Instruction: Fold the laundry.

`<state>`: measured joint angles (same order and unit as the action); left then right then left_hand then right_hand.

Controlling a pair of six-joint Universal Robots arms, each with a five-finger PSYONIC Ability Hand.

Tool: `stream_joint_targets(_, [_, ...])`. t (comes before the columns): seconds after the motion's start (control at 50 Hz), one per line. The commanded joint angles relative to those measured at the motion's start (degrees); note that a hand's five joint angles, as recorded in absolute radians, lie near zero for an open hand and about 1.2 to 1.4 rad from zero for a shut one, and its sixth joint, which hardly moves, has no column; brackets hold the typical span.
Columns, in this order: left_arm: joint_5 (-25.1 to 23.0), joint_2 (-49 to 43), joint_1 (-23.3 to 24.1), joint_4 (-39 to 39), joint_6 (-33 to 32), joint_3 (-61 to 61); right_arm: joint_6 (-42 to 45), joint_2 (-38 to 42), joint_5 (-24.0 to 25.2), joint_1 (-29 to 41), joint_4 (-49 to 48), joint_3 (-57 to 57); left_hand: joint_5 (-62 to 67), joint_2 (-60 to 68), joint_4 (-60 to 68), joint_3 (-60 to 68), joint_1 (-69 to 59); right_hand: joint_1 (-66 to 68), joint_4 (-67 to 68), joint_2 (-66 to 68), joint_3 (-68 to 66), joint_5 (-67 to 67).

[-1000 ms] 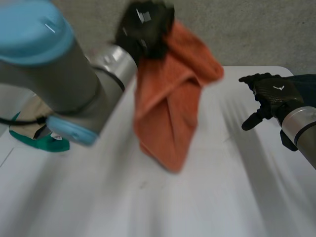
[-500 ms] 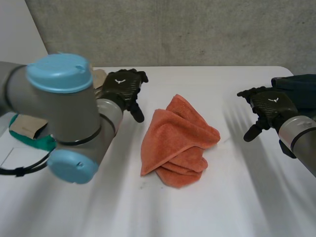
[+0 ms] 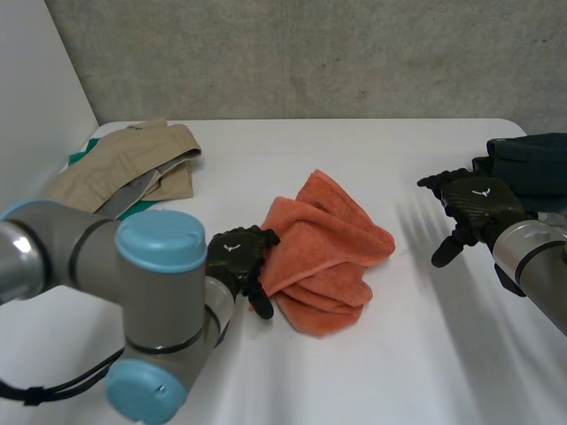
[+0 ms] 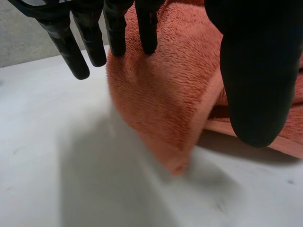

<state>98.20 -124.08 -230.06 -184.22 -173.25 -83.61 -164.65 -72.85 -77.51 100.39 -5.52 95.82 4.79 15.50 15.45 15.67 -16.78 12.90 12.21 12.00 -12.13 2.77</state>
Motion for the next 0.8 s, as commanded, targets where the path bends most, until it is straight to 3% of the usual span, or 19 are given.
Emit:
stream_joint_targets(0.02, [-0.55, -5.2, -0.48, -0.17, -0.16, 7.22, 1.17, 0.26, -0.01, 0.07, -0.28, 0.77, 0.3, -0.4, -0.36, -0.57, 1.69, -2.9, -2.21, -2.0, 2.13, -2.77])
stream_joint_targets(0.14, [-0.47, -7.76, -0.48, -0.08, -0.42, 10.39, 1.26, 0.34, -0.01, 0.07, -0.54, 0.95, 5.67, 4.96, 5.0, 4.79, -3.68, -2.9, -2.21, -2.0, 2.13, -2.77])
stream_joint_targets(0.22, [-0.38, -8.38, -0.56, 0.0, -0.77, 11.89, 1.61, 0.52, -0.01, 0.07, -0.63, 0.95, 35.56, 34.86, 34.9, 34.69, -33.57, -2.9, -2.21, -2.0, 2.13, -2.77])
stream_joint_targets(0.24, [-0.29, -8.03, -0.74, -0.08, -0.86, 12.07, 1.61, 0.52, -0.01, 0.16, -0.63, 0.95, 48.78, 48.08, 48.12, 47.91, -46.79, -2.9, -2.21, -2.0, 2.13, -2.77])
stream_joint_targets(0.32, [-0.29, -6.28, -1.35, 0.09, -0.95, 11.89, 2.14, 1.22, -0.01, 0.34, -0.54, 0.51, 63.86, 63.16, 63.2, 62.99, -61.87, -2.9, -2.21, -2.0, 2.13, -2.77])
stream_joint_targets(0.44, [-0.47, 2.69, -2.67, 1.93, -5.07, 10.23, 2.05, 5.87, 0.6, 0.42, 1.73, -4.57, 65.21, 64.5, 64.55, 64.33, -63.22, -2.9, -2.21, -2.0, 2.13, -2.77])
stream_joint_targets(0.58, [-3.18, 10.16, -3.2, 7.21, -16.67, 10.57, -1.54, 13.6, 4.56, 2.0, 11.05, -12.84, 65.21, 64.5, 64.55, 64.33, -63.22, -2.9, -2.21, -2.0, 2.13, -2.77])
stream_joint_targets(0.72, [-6.44, 14.12, -3.2, 7.83, -18.0, 14.87, -14.02, 21.34, 6.67, 9.56, 11.5, -20.75, 65.21, 64.5, 64.55, 64.33, -63.22, -2.9, -2.21, -2.0, 2.13, -2.77])
stream_joint_targets(0.8, [-6.53, 15.44, -2.68, 8.0, -18.17, 16.46, -19.82, 24.77, 6.15, 12.02, 7.02, -24.97, 65.21, 64.5, 64.55, 64.33, -63.22, -2.9, -2.21, -2.0, 2.13, -2.77])
